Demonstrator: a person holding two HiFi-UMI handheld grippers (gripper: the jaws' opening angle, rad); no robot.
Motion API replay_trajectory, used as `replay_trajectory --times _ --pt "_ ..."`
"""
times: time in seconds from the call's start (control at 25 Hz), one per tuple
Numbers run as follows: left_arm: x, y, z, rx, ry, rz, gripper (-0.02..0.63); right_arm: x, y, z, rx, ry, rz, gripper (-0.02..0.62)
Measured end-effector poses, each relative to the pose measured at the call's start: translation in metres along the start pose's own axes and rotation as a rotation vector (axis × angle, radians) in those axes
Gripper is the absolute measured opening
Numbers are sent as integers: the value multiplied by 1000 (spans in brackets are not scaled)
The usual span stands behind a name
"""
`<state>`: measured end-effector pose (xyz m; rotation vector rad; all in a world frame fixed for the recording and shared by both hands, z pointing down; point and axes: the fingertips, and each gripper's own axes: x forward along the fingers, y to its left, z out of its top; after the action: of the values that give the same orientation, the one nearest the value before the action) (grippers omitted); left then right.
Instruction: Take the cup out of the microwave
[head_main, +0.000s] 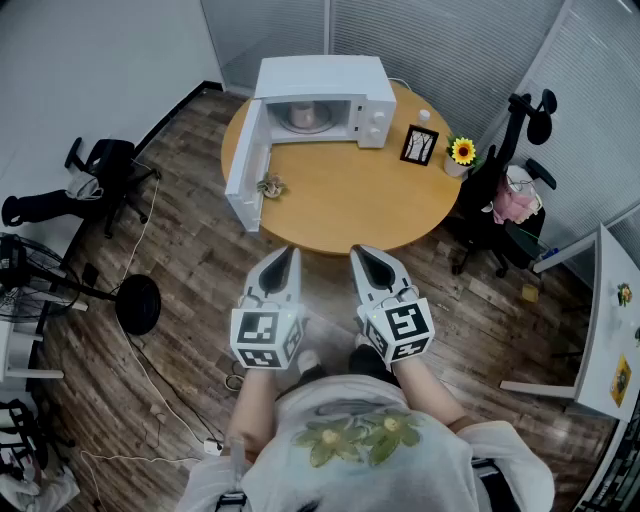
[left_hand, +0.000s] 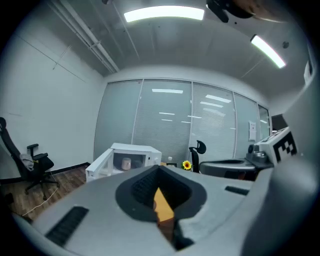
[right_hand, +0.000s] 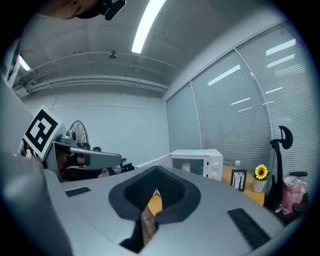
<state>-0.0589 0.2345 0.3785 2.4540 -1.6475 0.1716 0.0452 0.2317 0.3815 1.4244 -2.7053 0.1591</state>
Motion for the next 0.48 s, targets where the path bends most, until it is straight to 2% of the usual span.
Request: replay_trajectory --times 0.48 --pt "40 -15 3 16 16 27 3 23 -41 -2 23 20 65 17"
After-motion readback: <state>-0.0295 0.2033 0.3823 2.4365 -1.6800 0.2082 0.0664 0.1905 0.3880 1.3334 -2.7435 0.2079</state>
